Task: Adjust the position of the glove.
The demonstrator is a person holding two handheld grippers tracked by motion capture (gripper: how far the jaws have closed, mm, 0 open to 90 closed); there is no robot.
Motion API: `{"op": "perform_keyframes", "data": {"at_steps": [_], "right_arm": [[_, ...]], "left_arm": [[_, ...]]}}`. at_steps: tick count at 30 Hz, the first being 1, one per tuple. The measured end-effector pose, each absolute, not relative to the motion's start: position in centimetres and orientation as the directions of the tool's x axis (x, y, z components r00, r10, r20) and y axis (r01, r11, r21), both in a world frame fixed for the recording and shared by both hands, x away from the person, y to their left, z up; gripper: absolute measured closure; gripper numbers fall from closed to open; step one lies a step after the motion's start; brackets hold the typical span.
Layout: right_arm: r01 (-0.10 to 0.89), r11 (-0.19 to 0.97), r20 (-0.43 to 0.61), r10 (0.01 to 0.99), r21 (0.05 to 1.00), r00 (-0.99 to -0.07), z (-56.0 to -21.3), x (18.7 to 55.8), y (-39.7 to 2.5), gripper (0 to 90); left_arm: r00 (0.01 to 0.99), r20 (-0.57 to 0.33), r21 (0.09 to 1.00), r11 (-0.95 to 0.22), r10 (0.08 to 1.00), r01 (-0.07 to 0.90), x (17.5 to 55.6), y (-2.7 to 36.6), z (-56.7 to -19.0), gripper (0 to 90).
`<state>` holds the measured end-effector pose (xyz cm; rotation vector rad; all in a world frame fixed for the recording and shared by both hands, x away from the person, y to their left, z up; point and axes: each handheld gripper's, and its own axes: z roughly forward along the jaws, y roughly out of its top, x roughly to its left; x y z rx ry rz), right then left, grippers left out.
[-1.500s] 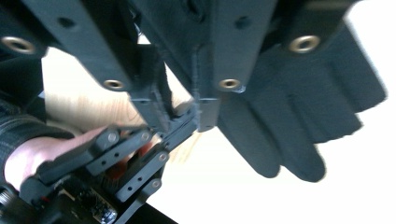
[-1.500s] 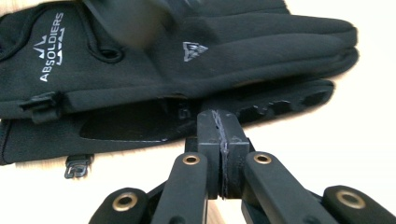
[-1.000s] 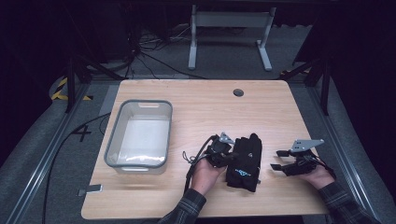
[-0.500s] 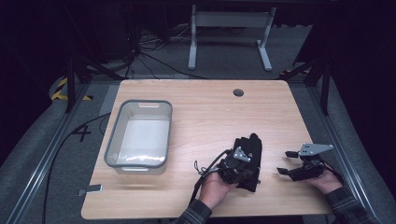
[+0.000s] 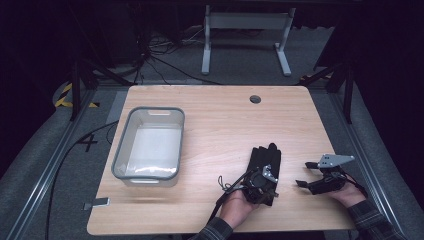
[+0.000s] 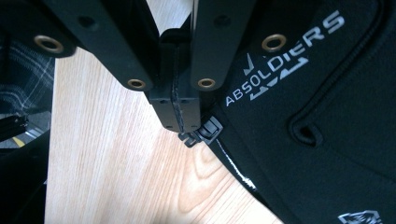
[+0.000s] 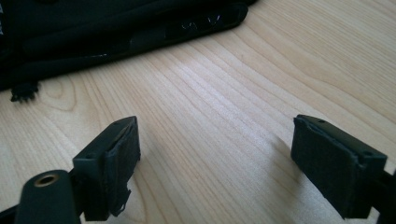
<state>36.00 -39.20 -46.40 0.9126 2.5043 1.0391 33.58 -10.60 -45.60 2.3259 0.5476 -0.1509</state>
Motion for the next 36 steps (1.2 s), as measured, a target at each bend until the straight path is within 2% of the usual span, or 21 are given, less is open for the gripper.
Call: {"op": "perform_keyframes", "data": {"at_steps": [25,32,36], "right_arm": [[0.429,0.536,-0.027,0.647,0.727,-0.762,-46.7,36.0,-39.2,12.5],[0.427,0.541,-0.026,0.64,0.724,-0.768,-46.8,36.1,-39.1,10.5],[0.427,0.541,-0.027,0.641,0.724,-0.767,-46.8,36.1,-39.1,10.6]], "left_arm": [[0.849,-0.236,0.586,-0.628,0.473,0.512,35.7,-3.6,-45.0,89.9],[0.864,-0.228,0.604,-0.631,0.448,0.487,35.6,-3.3,-44.1,89.0],[0.871,-0.228,0.62,-0.624,0.436,0.475,35.6,-3.1,-43.4,82.7]]}}
